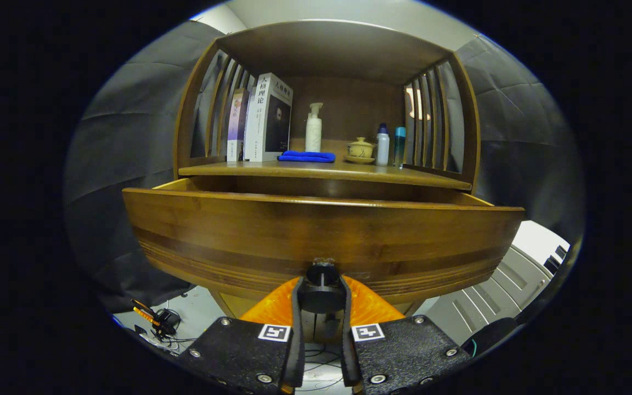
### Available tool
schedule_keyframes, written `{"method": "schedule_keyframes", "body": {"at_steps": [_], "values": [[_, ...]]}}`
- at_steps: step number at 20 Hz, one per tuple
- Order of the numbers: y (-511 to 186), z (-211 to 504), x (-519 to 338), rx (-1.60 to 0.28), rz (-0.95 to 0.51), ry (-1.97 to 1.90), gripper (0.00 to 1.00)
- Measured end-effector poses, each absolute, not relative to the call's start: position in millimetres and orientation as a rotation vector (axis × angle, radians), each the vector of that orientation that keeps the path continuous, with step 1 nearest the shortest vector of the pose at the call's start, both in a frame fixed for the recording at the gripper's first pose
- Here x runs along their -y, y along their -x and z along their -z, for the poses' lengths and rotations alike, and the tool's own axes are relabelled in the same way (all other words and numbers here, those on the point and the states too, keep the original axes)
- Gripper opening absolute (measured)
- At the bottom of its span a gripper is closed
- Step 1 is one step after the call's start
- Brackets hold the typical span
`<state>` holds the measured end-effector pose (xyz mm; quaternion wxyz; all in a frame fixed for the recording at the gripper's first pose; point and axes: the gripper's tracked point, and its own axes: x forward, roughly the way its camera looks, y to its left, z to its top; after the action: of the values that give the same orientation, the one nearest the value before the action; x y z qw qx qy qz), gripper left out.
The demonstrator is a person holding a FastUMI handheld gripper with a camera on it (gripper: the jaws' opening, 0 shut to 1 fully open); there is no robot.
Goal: Pull open the drawer, take out the items inside it, and place them on the countertop above the cabinet.
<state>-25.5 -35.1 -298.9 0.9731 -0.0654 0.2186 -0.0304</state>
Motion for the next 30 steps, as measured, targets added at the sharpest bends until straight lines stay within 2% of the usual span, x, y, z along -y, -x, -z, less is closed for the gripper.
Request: {"method": "schedule_keyframes", "body": {"at_steps": [7, 20, 24, 25, 29, 30], "values": [[71.5, 297.4, 30.8, -0.485, 0.042, 0.106, 0.27], [102.3, 297.7, 22.6, -0.509, 0.027, 0.095, 0.27], [101.9, 295.6, 18.9, -0.507, 0.021, 0.064, 0.39], [101.8, 292.8, 13.9, -0.5, -0.006, 0.056, 0.46], [102.7, 261.6, 2.9, -0.463, -0.065, 0.033, 0.97], [99.7, 249.2, 1.8, -0.452, -0.063, 0.034, 0.97]]}}
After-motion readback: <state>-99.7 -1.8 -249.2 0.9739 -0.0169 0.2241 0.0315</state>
